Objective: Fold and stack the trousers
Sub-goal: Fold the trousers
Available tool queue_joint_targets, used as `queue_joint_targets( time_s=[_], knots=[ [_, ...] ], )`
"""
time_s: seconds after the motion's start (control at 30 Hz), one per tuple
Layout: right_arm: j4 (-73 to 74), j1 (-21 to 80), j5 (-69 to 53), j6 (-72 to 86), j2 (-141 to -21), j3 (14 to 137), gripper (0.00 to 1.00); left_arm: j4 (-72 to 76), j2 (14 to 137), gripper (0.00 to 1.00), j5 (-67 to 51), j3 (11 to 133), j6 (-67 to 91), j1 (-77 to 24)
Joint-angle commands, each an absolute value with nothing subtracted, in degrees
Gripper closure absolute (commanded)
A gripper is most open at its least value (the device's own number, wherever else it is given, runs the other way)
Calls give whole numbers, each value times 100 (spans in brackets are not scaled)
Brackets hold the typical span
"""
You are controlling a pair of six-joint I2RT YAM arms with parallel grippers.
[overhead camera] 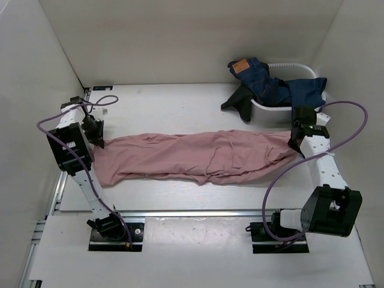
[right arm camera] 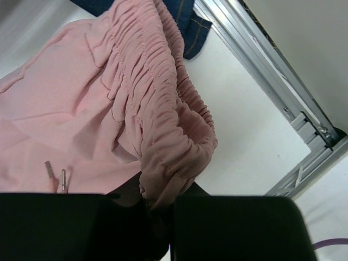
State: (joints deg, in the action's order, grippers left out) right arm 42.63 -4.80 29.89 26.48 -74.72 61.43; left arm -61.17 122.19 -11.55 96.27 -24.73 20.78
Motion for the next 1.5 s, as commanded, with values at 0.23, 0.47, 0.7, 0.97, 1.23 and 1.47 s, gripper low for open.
queue_joint_targets(
  time_s=[0.23, 0.47, 0.7, 0.97, 1.23, 1.47],
  knots=[
    [4175, -466, 3657, 2181, -7356, 6451, 100, -5959, 11750, 83, -193, 9704, -2496, 1855],
    [3763, 777, 4312, 1259, -7172, 6908, 100, -5783, 11935, 76, -352, 9527, -2259, 1854],
    [4297, 3767, 5782, 1668, -8040, 7857, 100, -5801, 12094, 76, -352, 9466, -2320, 1802],
    [4333, 6020, 5968, 2548, -9744, 9086, 100, -5801, 11988, 75, -483, 9308, -2373, 1802],
    [4202, 6468, 5915, 2891, -11248, 10072, 100, -5801, 11988, 75, -544, 9255, -2478, 1802],
    [3630, 6688, 4641, 2251, -11943, 10405, 96, -5801, 11936, 73, -650, 9387, -2479, 1802]
  ],
)
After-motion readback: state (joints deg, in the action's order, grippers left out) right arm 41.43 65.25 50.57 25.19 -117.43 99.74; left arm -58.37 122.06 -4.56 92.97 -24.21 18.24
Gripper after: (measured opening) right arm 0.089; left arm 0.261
